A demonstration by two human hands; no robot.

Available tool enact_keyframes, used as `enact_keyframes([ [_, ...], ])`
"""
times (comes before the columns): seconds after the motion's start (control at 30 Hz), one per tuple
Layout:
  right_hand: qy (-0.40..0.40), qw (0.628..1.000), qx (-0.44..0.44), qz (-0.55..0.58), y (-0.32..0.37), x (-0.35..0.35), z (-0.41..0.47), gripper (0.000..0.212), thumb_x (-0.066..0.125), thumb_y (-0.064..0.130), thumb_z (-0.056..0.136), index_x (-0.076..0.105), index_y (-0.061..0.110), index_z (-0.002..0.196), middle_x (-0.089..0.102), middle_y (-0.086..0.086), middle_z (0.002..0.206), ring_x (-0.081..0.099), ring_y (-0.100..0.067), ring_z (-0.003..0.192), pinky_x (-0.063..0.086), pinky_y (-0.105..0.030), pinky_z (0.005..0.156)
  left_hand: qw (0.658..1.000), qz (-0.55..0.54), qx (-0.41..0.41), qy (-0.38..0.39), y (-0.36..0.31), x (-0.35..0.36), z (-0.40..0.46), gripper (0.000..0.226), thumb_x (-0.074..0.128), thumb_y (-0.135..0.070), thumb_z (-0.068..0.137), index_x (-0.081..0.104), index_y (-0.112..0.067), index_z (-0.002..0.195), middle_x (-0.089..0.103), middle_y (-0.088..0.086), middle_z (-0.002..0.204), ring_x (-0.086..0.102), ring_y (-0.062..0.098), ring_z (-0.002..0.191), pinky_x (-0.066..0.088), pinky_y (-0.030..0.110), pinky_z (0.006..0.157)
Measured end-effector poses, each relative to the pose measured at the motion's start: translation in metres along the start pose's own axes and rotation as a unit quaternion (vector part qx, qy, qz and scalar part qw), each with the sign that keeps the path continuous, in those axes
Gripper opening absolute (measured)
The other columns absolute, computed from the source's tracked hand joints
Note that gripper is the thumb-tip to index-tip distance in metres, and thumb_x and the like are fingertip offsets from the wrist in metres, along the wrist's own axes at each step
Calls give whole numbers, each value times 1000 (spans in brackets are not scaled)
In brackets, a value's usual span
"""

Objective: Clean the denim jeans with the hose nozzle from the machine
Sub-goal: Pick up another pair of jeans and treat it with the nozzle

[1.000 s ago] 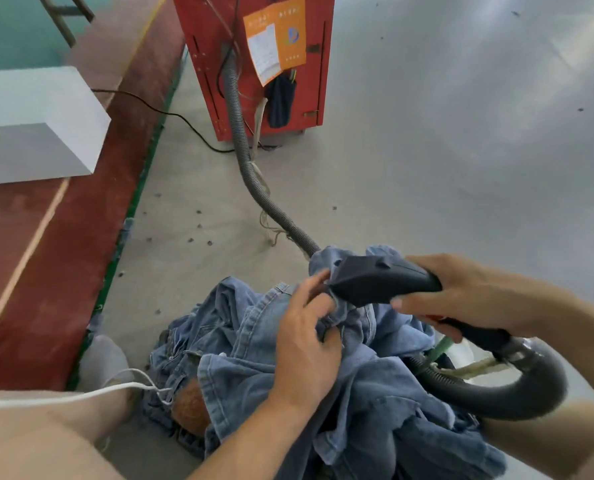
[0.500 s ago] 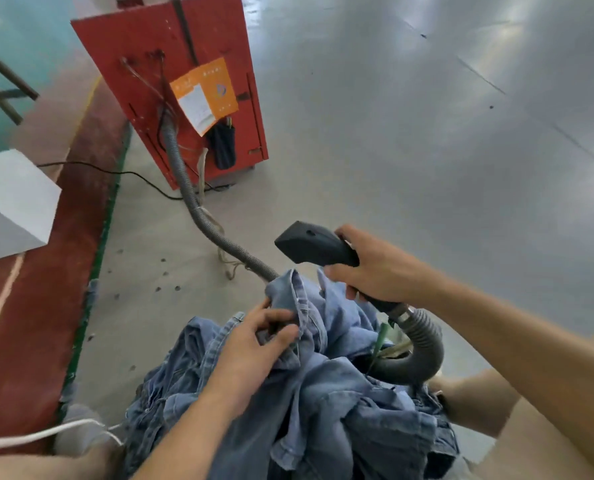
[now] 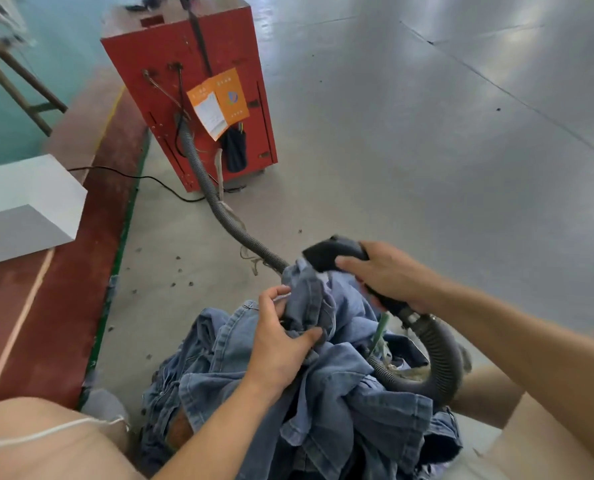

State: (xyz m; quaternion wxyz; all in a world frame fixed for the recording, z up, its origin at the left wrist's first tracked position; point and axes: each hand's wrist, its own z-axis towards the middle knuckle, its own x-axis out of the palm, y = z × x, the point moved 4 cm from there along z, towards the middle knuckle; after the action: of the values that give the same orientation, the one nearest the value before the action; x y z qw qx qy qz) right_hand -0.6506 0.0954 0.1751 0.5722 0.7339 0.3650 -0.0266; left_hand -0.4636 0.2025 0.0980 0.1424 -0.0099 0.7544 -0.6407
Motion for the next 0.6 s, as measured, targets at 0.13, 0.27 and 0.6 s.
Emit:
enact_keyframes([
  [0.13,-33,998,6,61,1,-33,0,11,63,39,102,63,28,106,61,-3,67,56,-17,48,52,-30,46,997,-68,-34,1,4,-8,1,74,88,-9,77,48,-46,128,72,-14,121,71,8,109,59,29,90],
  [0.27,120,992,-19,-31,5,-1,-18,11,67,48,96,64,37,100,64,3,60,60,-16,47,52,-28,45,977,-184,-99,39,14,-13,6,72,75,9,85,50,-29,141,73,2,125,70,25,116,58,40,93],
  [0.6,53,999,-11,-4,14,-11,-6,12,68,40,98,64,30,103,62,3,61,58,-15,47,52,-28,44,949,-274,-145,58,8,-14,7,52,61,16,90,58,-9,135,75,12,118,75,23,97,61,32,76],
])
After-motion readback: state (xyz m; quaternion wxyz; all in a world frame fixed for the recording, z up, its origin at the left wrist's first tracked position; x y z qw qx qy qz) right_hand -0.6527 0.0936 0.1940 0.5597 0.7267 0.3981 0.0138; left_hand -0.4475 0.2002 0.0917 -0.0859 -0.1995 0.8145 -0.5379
